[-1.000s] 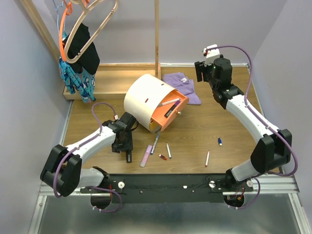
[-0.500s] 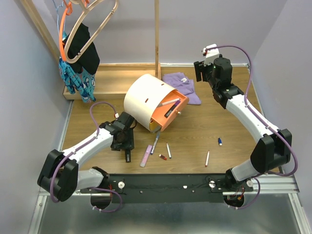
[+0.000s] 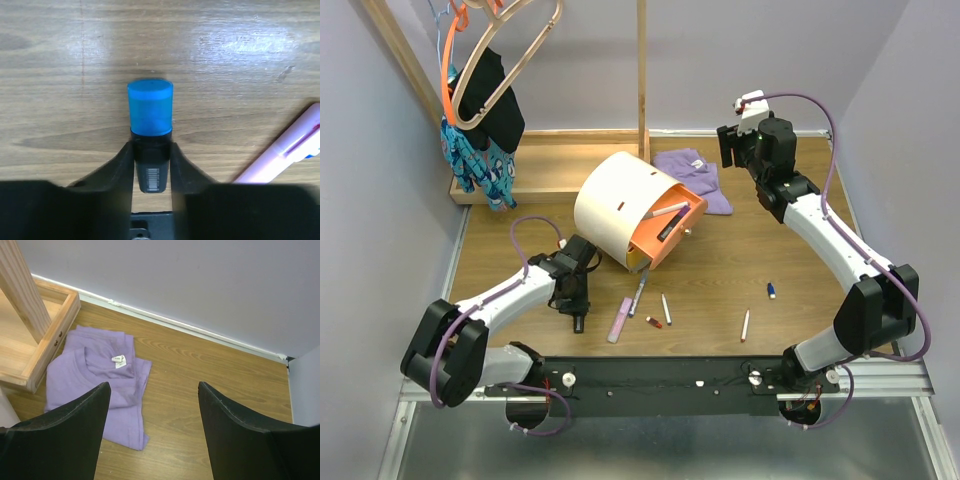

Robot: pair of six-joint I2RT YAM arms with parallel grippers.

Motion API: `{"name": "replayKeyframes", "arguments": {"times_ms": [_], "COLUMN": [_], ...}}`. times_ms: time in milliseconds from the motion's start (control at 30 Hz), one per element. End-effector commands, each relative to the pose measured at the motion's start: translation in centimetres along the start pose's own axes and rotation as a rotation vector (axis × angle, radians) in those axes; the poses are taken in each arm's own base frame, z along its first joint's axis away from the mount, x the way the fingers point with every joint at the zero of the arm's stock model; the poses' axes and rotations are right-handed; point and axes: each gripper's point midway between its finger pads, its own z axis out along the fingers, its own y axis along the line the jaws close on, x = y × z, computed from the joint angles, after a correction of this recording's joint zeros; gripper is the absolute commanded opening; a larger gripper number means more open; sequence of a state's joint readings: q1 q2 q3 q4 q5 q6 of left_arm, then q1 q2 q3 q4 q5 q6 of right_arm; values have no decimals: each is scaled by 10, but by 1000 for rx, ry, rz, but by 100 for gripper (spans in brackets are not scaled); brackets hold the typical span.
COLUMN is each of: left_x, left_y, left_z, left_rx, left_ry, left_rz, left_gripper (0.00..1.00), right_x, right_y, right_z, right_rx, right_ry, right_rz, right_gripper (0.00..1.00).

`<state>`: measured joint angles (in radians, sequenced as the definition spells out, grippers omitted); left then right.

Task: Sort the stationery into containers
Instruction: Pick up the pen from the center of the board.

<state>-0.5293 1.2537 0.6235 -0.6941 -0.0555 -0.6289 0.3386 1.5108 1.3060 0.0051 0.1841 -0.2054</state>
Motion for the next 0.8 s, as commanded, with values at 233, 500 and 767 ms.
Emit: {"name": "replayKeyframes", "arguments": {"times_ms": [233, 500, 767], "left_x": [-10, -24, -38], "left_y": [-56, -110, -111], "left_z": [-50, -104, -131], "left_rx": [294, 602, 604], "left_ry": [-17, -76, -199], "left_rz": [162, 374, 438], "left_gripper": [2, 0, 0], "right_x": [-29, -30, -34], "right_y": [1, 2, -5], "right_z": [-4, -5, -26], "right_rx": [-34, -34, -27], "right_ry": [-66, -41, 0], "right_rz": [20, 86, 92], "right_gripper": [77, 77, 77]}}
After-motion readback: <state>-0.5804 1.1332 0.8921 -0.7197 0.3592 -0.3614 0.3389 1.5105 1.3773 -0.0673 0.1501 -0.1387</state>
